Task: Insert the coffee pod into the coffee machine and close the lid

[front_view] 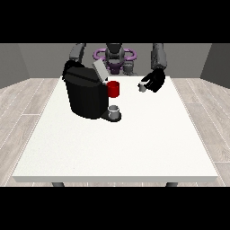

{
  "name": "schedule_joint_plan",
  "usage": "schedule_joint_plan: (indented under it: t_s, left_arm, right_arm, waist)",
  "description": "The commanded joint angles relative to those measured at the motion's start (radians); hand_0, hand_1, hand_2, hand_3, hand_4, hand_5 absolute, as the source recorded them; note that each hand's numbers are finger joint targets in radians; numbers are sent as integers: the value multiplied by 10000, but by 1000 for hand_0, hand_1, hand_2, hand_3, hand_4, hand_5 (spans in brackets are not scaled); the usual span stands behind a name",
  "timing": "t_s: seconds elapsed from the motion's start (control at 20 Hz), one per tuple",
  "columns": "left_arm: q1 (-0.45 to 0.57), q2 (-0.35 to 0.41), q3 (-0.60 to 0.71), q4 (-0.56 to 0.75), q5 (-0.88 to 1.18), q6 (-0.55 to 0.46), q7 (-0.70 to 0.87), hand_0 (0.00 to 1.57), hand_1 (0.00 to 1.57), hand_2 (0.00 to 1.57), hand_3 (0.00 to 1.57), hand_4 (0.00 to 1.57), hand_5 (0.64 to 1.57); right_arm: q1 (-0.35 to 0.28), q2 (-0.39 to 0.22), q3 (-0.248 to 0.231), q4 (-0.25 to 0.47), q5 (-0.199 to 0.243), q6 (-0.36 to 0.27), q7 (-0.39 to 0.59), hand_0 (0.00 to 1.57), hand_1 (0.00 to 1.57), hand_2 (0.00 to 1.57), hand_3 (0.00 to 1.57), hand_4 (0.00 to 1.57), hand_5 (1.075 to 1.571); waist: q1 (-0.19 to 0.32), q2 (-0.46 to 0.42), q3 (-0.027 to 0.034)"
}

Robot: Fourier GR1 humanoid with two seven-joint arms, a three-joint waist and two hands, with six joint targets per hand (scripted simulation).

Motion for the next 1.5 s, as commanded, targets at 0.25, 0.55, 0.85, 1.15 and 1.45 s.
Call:
schedule_joint_plan:
  t_s: [0.25, 0.55, 0.85, 1.15, 1.45]
  left_arm:
    - [-1285, 124, 95, -768, 135, -1311, 360, 1252, 1252, 1329, 1292, 573, 1571]
    - [-1798, 319, 517, -685, 227, -1508, 507, 1253, 1253, 1328, 1281, 537, 1571]
    - [-3375, 1410, 1100, -476, 166, -1653, 995, 1072, 1072, 1218, 1232, 520, 1571]
    - [-4079, 773, 1320, -215, 235, -1283, 2019, 1239, 1239, 1262, 1198, 476, 1571]
    - [-5013, 837, 1132, -316, 132, -1816, 2017, 1278, 1278, 1332, 1265, 519, 1571]
  right_arm:
    - [-192, -206, -209, 532, -241, 347, -409, 0, 0, 0, 0, 492, 1571]
    - [-415, -220, -184, 94, -467, 471, -128, 0, 0, 0, 0, 495, 1571]
    - [-553, 134, 568, -329, 89, 258, -217, 0, 0, 0, 0, 494, 1571]
    - [-827, 125, 754, -650, 275, 165, 44, 0, 0, 0, 0, 509, 1571]
    - [-1723, 257, 455, -392, 436, -488, 118, 0, 0, 0, 0, 520, 1571]
  waist:
    - [-161, -232, -3]
    - [-631, 36, -6]
    - [-1320, 594, -6]
    - [-1836, 787, -3]
    - [-1601, 1283, 0]
